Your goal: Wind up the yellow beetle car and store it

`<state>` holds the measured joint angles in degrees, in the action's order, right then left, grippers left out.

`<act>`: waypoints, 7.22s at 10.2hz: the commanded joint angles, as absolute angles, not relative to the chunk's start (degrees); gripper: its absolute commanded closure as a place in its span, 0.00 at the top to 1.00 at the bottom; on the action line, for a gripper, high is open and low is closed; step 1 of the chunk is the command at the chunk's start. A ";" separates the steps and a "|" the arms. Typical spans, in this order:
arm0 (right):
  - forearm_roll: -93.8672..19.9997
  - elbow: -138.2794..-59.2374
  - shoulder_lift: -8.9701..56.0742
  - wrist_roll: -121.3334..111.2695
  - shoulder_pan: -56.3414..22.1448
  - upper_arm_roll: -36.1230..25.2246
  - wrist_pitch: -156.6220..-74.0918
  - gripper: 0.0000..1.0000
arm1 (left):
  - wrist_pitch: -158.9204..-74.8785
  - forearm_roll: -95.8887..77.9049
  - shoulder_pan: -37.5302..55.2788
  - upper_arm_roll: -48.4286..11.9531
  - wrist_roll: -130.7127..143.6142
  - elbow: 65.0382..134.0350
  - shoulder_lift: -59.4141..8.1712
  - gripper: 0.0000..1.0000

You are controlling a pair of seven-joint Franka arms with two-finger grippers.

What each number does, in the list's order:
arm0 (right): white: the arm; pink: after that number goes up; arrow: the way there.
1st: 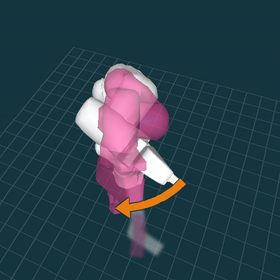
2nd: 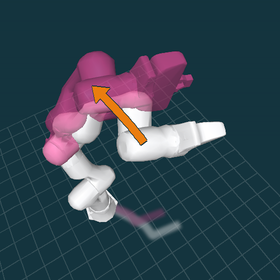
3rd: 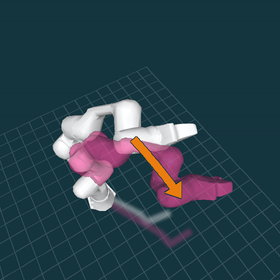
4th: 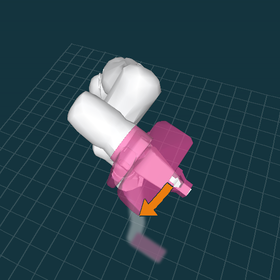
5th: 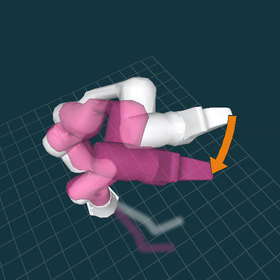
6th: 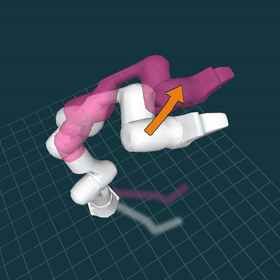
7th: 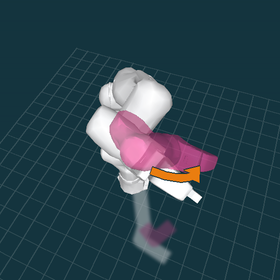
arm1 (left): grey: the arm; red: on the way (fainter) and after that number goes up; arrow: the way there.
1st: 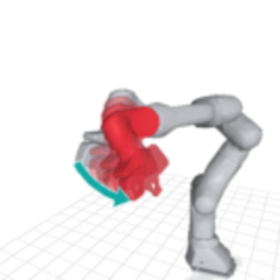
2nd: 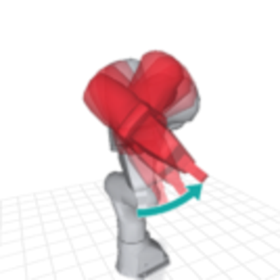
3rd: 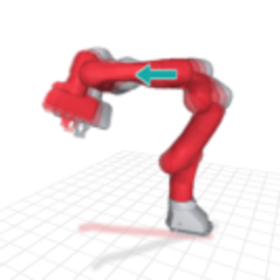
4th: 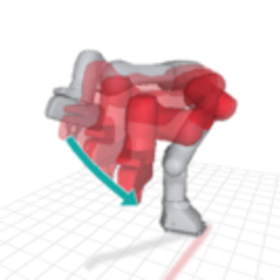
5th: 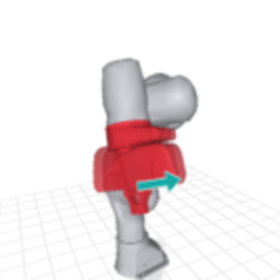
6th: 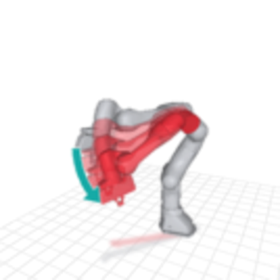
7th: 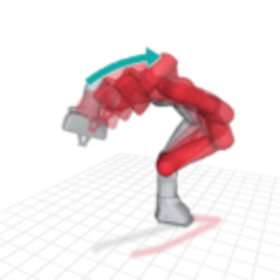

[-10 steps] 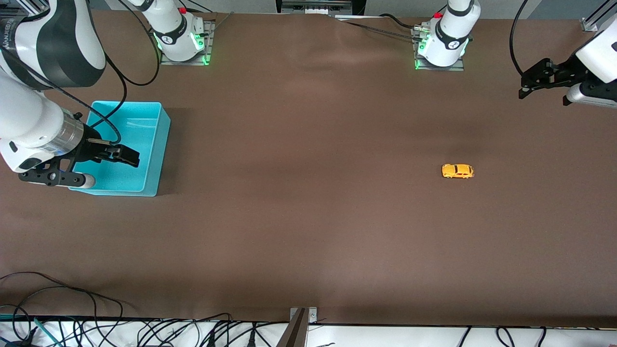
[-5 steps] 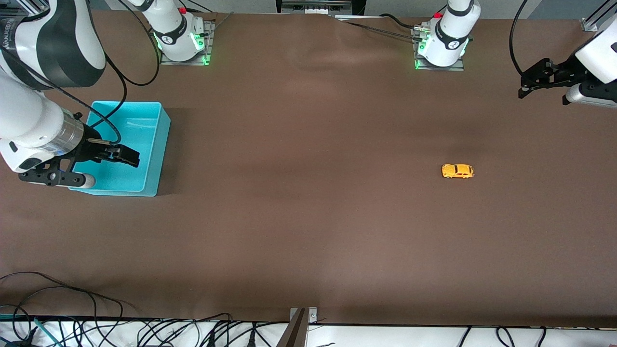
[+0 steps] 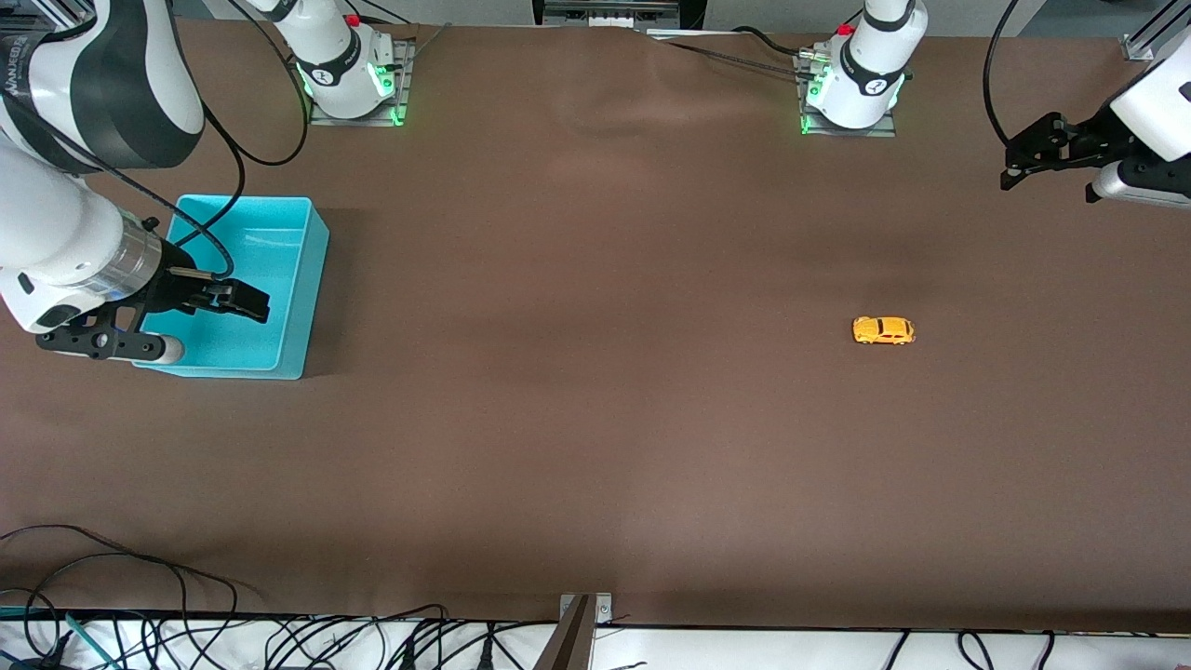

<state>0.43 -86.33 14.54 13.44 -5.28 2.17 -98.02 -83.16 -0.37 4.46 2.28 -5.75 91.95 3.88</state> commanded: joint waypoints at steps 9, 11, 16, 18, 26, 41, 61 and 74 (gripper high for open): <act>-0.88 -87.54 13.62 13.36 -4.75 2.29 -98.61 1.00 | -81.83 -0.70 4.13 2.11 -5.10 90.26 3.16 1.00; -0.88 -87.54 13.62 13.36 -4.83 2.29 -98.53 1.00 | -81.83 -0.70 4.13 2.20 -5.19 90.35 3.16 1.00; -0.88 -87.54 13.62 13.36 -4.75 2.29 -98.53 1.00 | -81.83 -0.70 4.13 2.20 -5.19 90.26 3.16 1.00; -0.88 -87.54 13.62 13.36 -4.75 2.29 -98.53 1.00 | -81.83 -0.70 4.13 2.20 -5.19 90.26 3.16 1.00; -0.97 -87.54 13.62 13.27 -4.39 2.29 -98.26 1.00 | -81.83 -0.70 4.04 2.20 -5.10 90.26 3.16 1.00; -0.97 -87.54 13.62 13.27 -4.39 2.29 -98.17 1.00 | -81.83 -0.70 4.04 2.29 -5.10 90.35 3.16 1.00; -0.97 -87.54 13.71 13.27 -4.39 2.29 -98.09 1.00 | -101.65 -0.44 0.09 2.72 -6.85 112.38 3.96 1.00; -0.97 -87.54 13.62 13.18 -4.39 2.29 -98.00 1.00 | -139.38 -0.26 0.96 2.64 -7.82 131.40 -8.16 1.00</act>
<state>0.24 -86.57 14.56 13.43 -4.79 2.12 -97.96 -137.45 -0.33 0.42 2.70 -6.18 131.62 -5.72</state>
